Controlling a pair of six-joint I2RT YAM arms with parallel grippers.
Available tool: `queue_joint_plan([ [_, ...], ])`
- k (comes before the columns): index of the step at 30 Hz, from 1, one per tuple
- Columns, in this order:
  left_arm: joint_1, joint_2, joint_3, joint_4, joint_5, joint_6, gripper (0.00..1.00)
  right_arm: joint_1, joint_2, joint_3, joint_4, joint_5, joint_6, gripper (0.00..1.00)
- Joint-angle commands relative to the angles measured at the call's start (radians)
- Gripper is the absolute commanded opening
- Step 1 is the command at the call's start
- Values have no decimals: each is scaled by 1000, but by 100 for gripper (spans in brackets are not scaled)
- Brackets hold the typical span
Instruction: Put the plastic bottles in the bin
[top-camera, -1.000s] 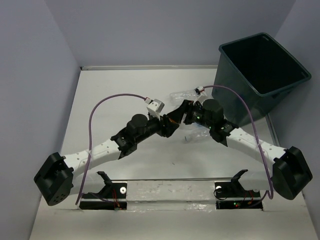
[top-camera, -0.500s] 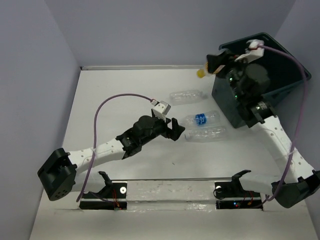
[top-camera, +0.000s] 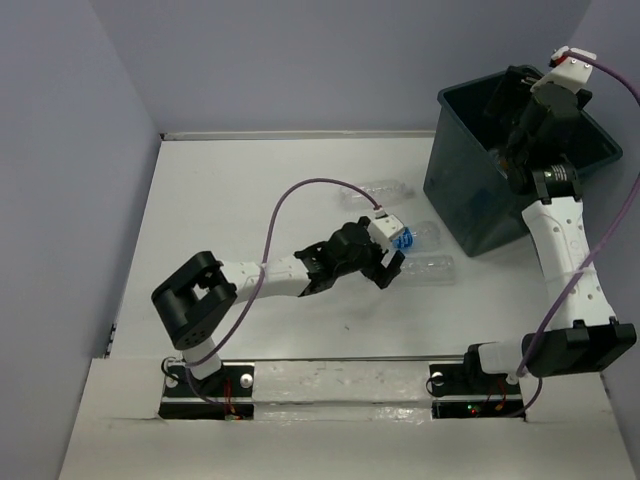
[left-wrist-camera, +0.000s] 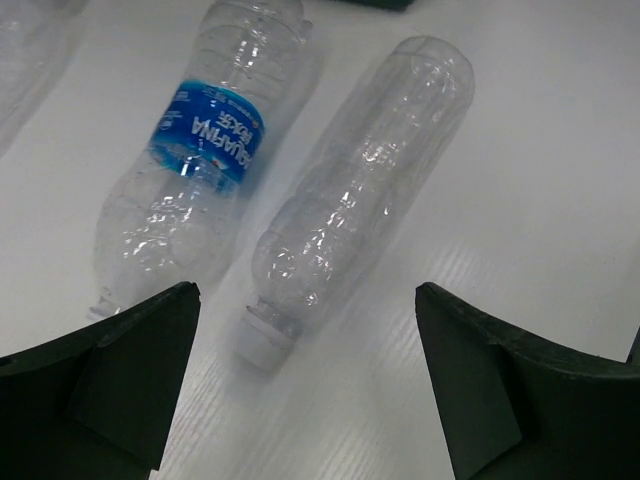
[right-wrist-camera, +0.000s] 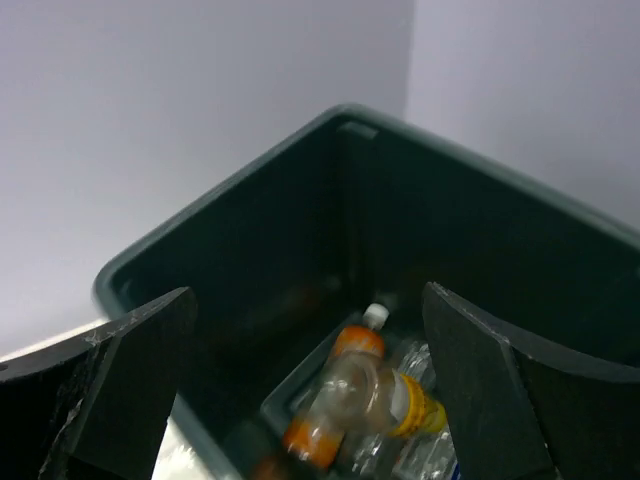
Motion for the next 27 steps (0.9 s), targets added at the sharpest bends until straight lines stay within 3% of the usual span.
queue_joint_plan([
  [1,-56,59,107,-62,25,132,99,2,-198,-54,-47,-259,152,99],
  [5,-71,122,161,-81,-4,155,99,2,-297,-199,-34,-512,274,96],
  [8,-79,172,202,-88,-18,170,99,13,-406,-444,62,-671,364,93],
  [10,-85,218,237,-105,-49,176,98,25,-473,-522,91,-751,410,92],
  [15,-94,308,279,-108,-156,201,95,57,-562,-690,58,-825,423,91],
  [19,-109,346,293,-107,-172,207,88,57,-630,-750,12,-822,407,90],
  [21,-123,357,291,-107,-185,209,69,57,-667,-781,-5,-836,410,90],
  [22,-128,356,288,-107,-190,207,49,57,-677,-790,-14,-843,417,90],
  [24,-146,333,270,-105,-213,198,33,57,-716,-827,-36,-853,430,90],
  [27,-166,267,215,-90,-230,160,27,57,-789,-893,-83,-831,458,92],
])
